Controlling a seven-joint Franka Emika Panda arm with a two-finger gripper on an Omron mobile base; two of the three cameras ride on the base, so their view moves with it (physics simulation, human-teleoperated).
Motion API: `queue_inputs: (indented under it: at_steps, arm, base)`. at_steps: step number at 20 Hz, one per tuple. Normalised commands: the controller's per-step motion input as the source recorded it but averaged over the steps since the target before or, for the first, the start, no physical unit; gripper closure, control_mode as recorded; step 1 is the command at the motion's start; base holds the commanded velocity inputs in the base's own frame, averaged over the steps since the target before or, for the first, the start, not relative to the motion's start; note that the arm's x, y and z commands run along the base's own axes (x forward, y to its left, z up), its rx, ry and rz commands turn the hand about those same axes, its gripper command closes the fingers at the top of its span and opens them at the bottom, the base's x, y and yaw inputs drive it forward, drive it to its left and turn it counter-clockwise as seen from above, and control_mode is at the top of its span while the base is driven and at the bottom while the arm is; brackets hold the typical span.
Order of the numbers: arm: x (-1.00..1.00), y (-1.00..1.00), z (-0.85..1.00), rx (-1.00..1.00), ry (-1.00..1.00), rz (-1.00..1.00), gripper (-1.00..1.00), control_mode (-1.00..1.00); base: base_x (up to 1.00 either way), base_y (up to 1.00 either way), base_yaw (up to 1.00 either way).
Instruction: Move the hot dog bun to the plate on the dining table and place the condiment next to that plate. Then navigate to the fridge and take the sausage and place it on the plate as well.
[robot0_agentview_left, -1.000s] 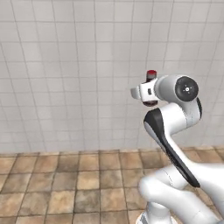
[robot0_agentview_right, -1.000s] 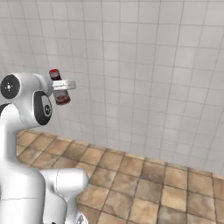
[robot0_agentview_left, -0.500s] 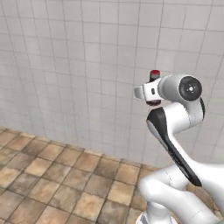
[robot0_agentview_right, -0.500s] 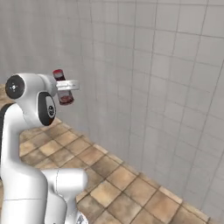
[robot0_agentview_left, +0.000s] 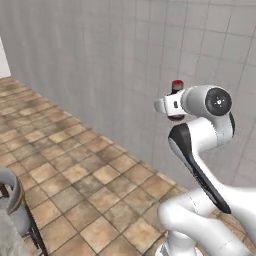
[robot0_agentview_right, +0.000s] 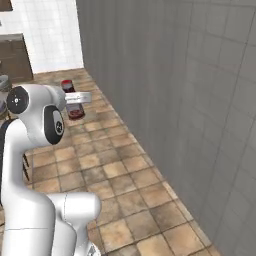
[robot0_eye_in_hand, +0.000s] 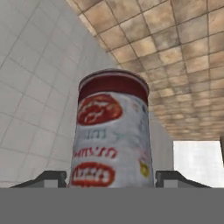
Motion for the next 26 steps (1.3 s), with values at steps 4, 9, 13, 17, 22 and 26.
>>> queue_inputs:
  at_steps: [4,9,13,17,22,26]
  arm:
    - [0.0,0.0,0.0,0.0,0.0,0.0,1.0,1.0]
    - [0.0,0.0,0.0,0.0,0.0,0.0,1.0,1.0]
    - [0.0,0.0,0.0,0.0,0.0,0.0,1.0,1.0]
    - [0.0,0.0,0.0,0.0,0.0,0.0,1.0,1.0]
    - [0.0,0.0,0.0,0.0,0.0,0.0,1.0,1.0]
    - [0.0,0.0,0.0,0.0,0.0,0.0,1.0,1.0]
  base:
    - [0.58,-0.05,0.73]
    - [0.64,-0.19,0.66]
    - [0.7,-0.35,0.58]
    - [0.67,-0.5,0.51]
    - [0.52,-0.66,0.45]
    - [0.44,-0.64,0.46]
